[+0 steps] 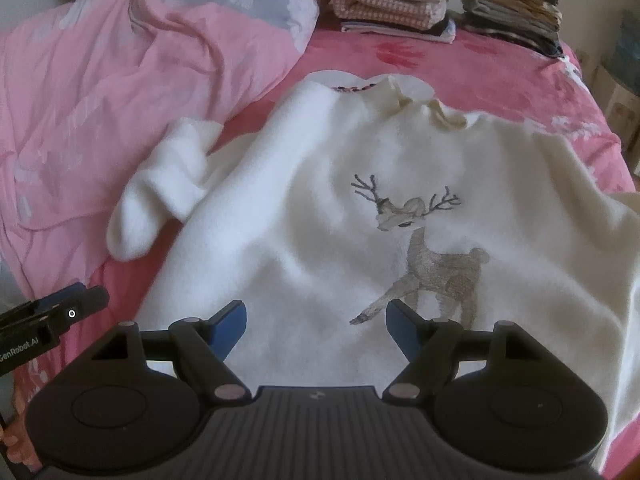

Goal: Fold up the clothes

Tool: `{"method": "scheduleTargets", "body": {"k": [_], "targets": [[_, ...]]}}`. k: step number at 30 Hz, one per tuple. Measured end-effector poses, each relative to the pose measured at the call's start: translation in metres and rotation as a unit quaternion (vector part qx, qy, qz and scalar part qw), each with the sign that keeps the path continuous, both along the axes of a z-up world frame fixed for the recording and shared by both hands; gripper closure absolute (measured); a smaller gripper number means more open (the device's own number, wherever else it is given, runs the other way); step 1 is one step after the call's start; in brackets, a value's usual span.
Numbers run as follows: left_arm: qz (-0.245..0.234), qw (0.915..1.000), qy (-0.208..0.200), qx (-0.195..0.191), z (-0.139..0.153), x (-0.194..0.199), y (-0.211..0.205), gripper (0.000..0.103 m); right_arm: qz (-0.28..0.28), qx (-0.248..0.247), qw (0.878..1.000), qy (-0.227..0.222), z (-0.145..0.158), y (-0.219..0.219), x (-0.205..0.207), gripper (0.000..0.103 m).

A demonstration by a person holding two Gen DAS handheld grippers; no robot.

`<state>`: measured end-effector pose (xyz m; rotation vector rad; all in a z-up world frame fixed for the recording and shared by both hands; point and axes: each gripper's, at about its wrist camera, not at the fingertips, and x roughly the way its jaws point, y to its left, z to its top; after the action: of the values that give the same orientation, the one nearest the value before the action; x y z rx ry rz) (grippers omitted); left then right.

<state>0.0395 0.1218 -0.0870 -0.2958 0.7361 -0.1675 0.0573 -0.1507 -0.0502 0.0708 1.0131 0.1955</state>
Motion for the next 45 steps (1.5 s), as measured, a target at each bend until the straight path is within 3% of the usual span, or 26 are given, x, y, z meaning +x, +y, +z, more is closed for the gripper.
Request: {"method": "scheduleTargets", "body": {"k": [11,34,45], "targets": [[-0.002,0.9999,-0.002,0.014,0.01,-0.005,-0.008,0.04,-0.014,0.019,1.0,-0.01,0.011,-0.012,-0.01,0.024],[0.012,0.9998,0.0,0.015,0.007,-0.008,-0.005,0.038,-0.018,0.022,1.0,-0.011,0.013,-0.01,-0.014,0.024],[0.082,0.9961,-0.034,0.007,0.002,0.009,0.023,0.038,-0.015,0.034,0.999,-0.025,0.01,-0.01,-0.005,0.024]]}}
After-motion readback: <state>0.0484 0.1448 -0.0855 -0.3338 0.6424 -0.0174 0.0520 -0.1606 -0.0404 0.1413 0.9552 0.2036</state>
